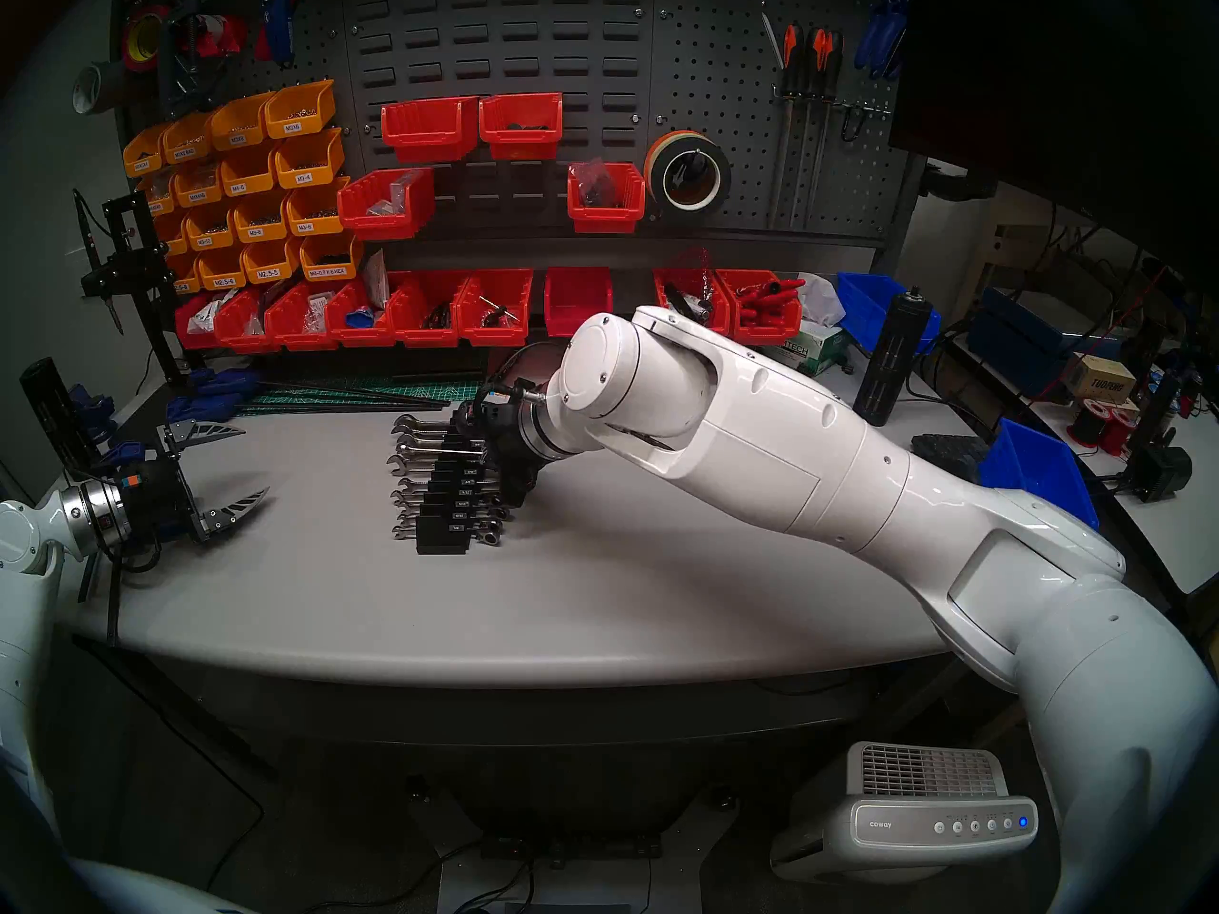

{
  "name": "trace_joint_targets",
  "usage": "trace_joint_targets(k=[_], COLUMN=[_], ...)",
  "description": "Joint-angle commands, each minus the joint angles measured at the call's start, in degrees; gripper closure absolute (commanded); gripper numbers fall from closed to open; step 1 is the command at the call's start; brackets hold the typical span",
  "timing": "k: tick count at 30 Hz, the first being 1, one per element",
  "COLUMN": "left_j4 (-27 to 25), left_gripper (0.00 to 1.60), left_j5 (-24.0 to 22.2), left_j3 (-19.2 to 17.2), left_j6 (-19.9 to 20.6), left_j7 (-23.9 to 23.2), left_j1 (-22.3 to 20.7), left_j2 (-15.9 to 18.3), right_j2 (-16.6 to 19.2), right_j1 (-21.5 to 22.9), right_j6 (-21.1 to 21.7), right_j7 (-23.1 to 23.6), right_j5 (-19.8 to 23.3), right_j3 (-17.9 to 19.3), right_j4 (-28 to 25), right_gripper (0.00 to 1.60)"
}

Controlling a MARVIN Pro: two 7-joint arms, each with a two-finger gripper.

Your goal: Put the wrenches on the table into the correct slot in the case

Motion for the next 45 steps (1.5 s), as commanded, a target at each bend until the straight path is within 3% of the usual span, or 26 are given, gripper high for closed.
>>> trace_joint_targets(k=[1, 45], left_j4=[-0.7, -0.7], left_gripper=[0.0, 0.0], left_j5=[-0.8, -0.8], left_j3=[-0.9, -0.9], left_j6=[0.2, 0.2], left_j7=[0.2, 0.2], left_j1=[-1.0, -1.0], left_j2=[0.6, 0.6], right_j2=[0.1, -0.1], right_j1=[0.9, 0.0], right_j6=[0.1, -0.5], right_j7=[-0.1, -0.8], right_j5=[0.2, 1.6], right_j3=[1.1, -0.3], right_j4=[-0.8, 0.6], right_gripper=[1.6, 1.6])
